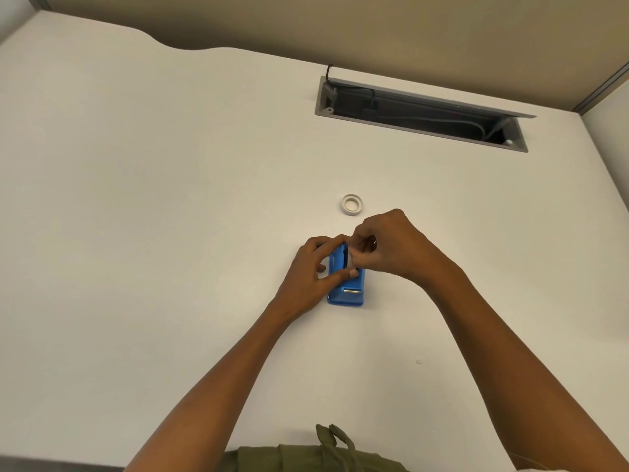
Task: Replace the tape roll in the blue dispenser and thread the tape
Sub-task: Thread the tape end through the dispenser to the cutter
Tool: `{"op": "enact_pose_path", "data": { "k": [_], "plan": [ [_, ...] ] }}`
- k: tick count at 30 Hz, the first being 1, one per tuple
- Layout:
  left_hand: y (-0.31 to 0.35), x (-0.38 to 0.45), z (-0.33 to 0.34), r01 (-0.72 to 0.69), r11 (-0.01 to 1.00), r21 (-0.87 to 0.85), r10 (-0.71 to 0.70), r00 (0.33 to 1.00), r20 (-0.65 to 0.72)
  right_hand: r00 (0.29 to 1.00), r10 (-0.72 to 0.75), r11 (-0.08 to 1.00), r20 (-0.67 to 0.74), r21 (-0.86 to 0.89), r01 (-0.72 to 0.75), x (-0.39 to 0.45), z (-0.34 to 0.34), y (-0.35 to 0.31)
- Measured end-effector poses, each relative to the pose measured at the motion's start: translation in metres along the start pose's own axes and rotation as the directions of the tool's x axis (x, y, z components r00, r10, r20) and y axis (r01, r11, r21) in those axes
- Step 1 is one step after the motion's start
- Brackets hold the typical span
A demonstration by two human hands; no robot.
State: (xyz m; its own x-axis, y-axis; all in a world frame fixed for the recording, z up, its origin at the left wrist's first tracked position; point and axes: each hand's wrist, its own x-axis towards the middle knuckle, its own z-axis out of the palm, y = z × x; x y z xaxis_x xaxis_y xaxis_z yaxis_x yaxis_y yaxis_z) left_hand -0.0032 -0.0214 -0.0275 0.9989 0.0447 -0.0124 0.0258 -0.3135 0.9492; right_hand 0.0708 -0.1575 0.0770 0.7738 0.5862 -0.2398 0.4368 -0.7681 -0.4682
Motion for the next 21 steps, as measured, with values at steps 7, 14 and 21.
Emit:
{"op": "enact_pose_path", "data": {
  "k": [7,14,21],
  "plan": [
    [-0.001,0.000,0.000,-0.006,1.000,0.001,0.006,1.000,0.009,0.998,0.035,0.999,0.057,0.025,-0.037,0.002,0.000,-0.004],
    [0.000,0.001,0.000,0.009,1.000,0.013,-0.009,1.000,0.009,0.993,0.062,0.998,0.105,-0.001,-0.062,0.008,-0.006,-0.007],
    [0.000,0.001,0.000,0.024,0.999,0.031,-0.025,1.000,0.014,0.994,0.041,0.999,0.106,-0.030,-0.038,0.010,-0.008,-0.010]
  ]
}}
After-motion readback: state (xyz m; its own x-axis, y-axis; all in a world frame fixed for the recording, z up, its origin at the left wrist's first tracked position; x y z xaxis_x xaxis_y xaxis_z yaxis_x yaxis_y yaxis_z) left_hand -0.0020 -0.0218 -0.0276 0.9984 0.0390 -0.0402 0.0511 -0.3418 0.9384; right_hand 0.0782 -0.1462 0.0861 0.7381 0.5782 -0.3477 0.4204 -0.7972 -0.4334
